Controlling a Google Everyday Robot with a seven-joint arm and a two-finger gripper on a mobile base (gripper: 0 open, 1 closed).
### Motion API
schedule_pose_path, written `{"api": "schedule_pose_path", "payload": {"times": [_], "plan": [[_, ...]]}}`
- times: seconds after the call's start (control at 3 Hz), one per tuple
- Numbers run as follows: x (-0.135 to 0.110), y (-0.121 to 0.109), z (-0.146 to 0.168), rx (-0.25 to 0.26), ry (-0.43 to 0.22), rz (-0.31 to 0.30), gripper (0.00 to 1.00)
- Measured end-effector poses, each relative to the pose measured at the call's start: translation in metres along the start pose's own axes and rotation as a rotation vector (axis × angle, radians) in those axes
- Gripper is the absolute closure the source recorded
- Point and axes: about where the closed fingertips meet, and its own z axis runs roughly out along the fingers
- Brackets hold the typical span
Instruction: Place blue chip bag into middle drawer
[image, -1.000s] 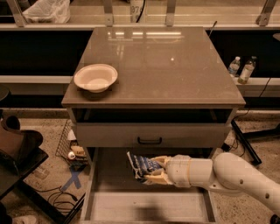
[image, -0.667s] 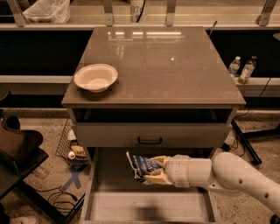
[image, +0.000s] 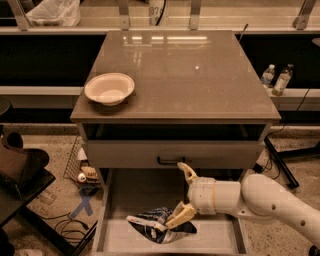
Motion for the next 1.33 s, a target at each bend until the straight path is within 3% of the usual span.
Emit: {"api": "schedule_pose_path", "payload": {"times": [0.33,0.67,1.0,1.33], "plan": [[-0.0182,-0.0125,0.0039,-0.001,0.005,-0.033,0.18],[-0.0201,-0.0125,0.0054,-0.004,0.005,-0.036,0.21],[-0.0207,-0.0117,0.0067,-0.007,0.004,-0.037,0.01],[-0.0209,-0.0114,0.0071,-0.008,0.004,-0.038,0.00]]}}
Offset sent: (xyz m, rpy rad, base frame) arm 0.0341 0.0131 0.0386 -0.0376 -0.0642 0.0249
